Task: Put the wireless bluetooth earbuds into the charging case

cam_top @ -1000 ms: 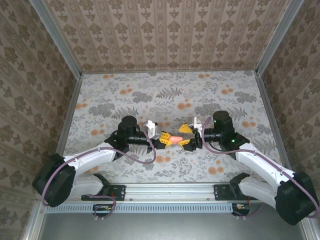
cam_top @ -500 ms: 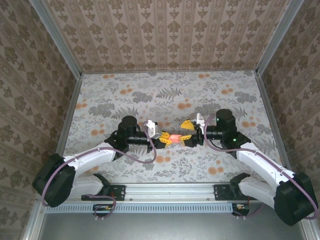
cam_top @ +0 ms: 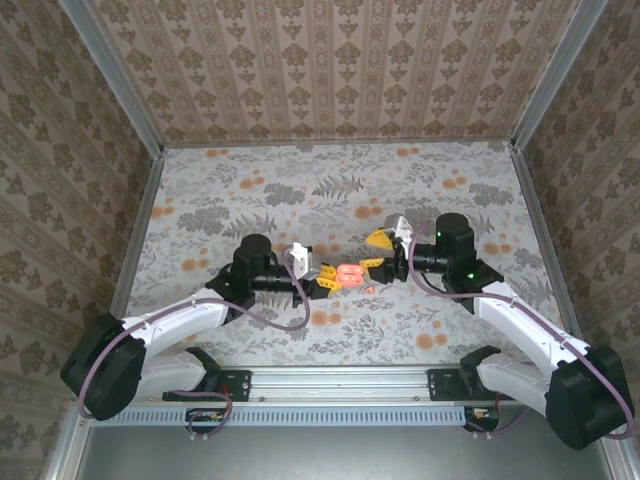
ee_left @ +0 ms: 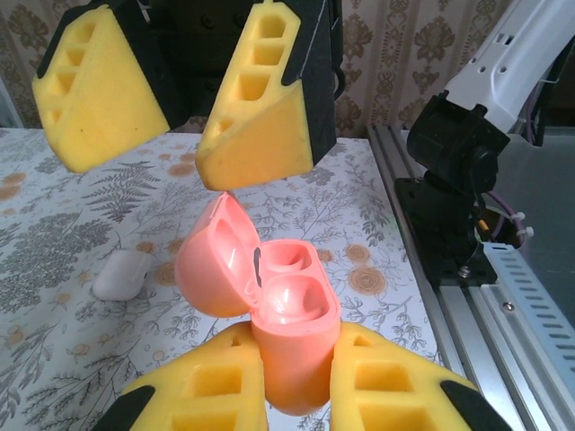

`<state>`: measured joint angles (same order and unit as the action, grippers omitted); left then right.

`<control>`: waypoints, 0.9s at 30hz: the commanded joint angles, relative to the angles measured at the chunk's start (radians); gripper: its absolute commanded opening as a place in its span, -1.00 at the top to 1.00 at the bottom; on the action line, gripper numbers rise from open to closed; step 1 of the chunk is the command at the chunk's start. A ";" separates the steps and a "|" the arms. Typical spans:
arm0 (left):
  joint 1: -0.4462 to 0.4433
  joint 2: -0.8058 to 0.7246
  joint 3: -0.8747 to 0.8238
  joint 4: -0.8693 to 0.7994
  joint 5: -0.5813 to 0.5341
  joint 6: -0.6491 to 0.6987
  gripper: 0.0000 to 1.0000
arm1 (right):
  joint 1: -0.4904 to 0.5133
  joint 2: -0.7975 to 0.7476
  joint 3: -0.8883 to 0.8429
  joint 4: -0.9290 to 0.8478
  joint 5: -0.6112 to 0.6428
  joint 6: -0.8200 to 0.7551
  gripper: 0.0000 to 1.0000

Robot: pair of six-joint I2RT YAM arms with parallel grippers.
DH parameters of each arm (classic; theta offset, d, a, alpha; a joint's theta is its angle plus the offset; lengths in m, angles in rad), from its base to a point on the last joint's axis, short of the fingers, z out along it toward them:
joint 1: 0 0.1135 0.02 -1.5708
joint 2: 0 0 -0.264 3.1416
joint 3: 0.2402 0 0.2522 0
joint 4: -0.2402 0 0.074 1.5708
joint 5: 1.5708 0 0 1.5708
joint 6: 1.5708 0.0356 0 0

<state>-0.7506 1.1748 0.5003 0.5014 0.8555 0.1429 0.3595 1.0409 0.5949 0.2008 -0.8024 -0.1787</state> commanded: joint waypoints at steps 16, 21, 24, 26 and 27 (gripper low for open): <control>0.095 -0.229 -0.169 0.009 -0.507 -0.133 0.92 | 0.125 0.085 0.352 -0.625 0.491 0.372 -0.27; 0.156 -0.354 -0.206 -0.098 -0.644 -0.194 0.91 | 0.218 0.220 0.456 -0.731 0.527 0.516 -0.16; 0.195 -0.426 -0.218 -0.172 -0.696 -0.223 0.91 | 0.264 0.322 0.526 -0.803 0.512 0.610 -0.04; 0.217 -0.468 -0.217 -0.232 -0.732 -0.235 0.91 | 0.295 0.396 0.572 -0.836 0.515 0.662 0.01; 0.226 -0.486 -0.215 -0.260 -0.750 -0.239 0.91 | 0.311 0.422 0.590 -0.844 0.519 0.692 0.03</control>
<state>-0.5438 0.7311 0.2928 0.3412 0.1951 -0.0475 0.6384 1.4105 1.1275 -0.5365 -0.3134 0.3805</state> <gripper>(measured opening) 0.153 0.491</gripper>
